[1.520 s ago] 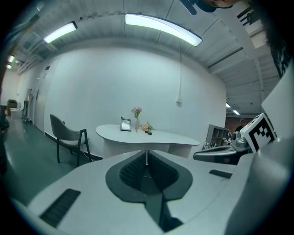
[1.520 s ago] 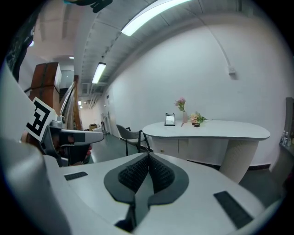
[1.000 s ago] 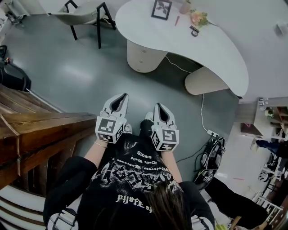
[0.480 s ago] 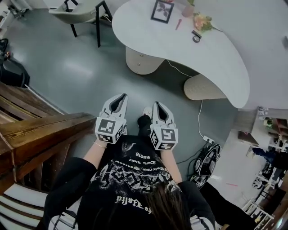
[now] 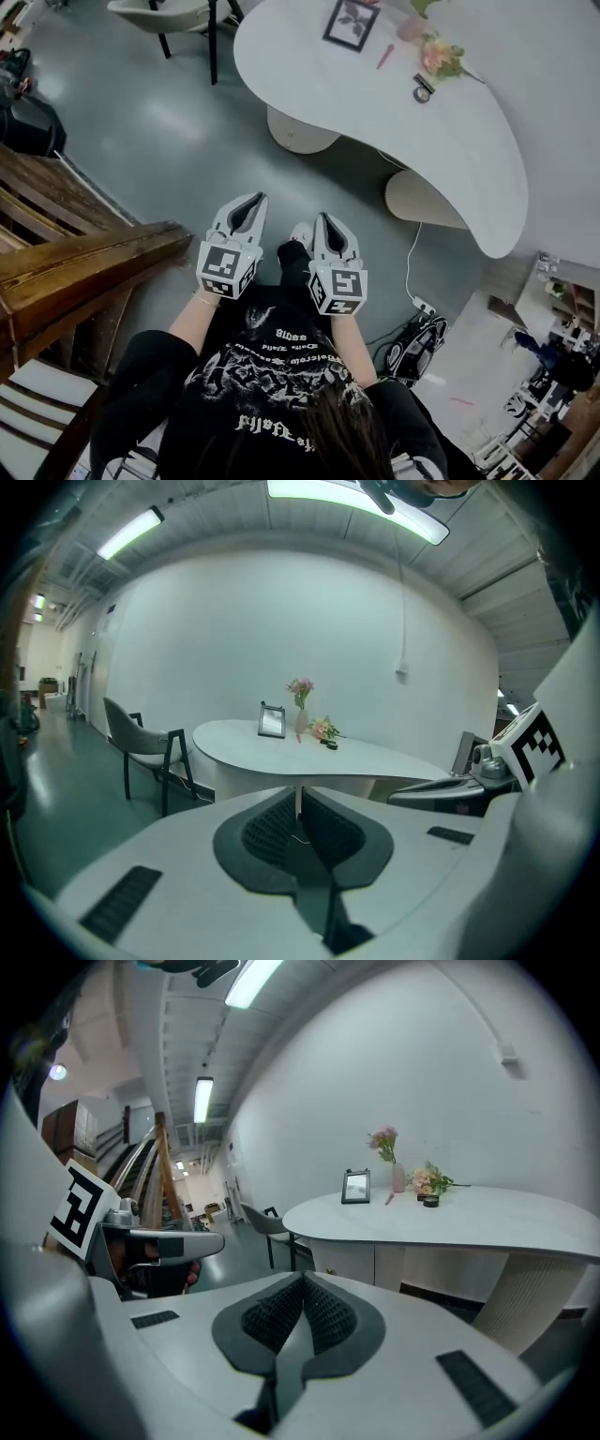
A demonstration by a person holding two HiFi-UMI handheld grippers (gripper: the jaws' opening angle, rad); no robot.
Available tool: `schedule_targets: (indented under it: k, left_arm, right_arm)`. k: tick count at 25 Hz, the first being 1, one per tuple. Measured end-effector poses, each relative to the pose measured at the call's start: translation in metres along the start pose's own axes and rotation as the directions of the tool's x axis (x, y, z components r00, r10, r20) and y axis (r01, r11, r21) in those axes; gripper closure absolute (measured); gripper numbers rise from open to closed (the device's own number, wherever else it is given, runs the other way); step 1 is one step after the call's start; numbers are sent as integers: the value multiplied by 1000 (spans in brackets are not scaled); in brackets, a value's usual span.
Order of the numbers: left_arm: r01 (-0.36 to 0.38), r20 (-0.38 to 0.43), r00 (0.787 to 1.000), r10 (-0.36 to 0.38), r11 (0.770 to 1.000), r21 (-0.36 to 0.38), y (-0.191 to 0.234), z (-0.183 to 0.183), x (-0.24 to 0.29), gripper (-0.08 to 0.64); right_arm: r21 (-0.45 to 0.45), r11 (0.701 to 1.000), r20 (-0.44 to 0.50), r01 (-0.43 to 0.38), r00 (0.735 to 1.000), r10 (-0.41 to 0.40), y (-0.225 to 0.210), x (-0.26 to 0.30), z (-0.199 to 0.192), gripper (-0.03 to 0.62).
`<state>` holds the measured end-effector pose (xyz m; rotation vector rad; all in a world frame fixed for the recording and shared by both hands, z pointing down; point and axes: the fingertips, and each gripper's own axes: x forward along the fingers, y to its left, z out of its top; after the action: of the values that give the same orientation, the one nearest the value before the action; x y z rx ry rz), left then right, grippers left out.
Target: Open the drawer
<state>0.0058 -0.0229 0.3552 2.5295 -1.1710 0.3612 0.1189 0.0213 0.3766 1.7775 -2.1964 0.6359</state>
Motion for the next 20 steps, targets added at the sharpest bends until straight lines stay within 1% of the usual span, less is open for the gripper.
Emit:
schedule_targets:
  k: [3, 7, 15, 20]
  left_arm:
    - [-20, -7, 1000, 20, 1000, -13, 2, 3, 13, 529]
    - [-26, -12, 1000, 26, 1000, -18, 6, 2, 31, 529]
    - [-31, -11, 999, 30, 999, -14, 19, -14, 54, 529]
    - [-34, -25, 999, 33, 999, -35, 36, -28, 77, 529]
  right_arm:
    - [-3, 1000, -21, -25, 999, 25, -8, 10, 2, 566]
    - [-14, 999, -29, -40, 999, 40, -16, 25, 7, 566]
    - [-14, 999, -9, -38, 999, 38, -17, 52, 2, 566]
    - [-10, 999, -4, -41, 999, 41, -18, 76, -8, 566]
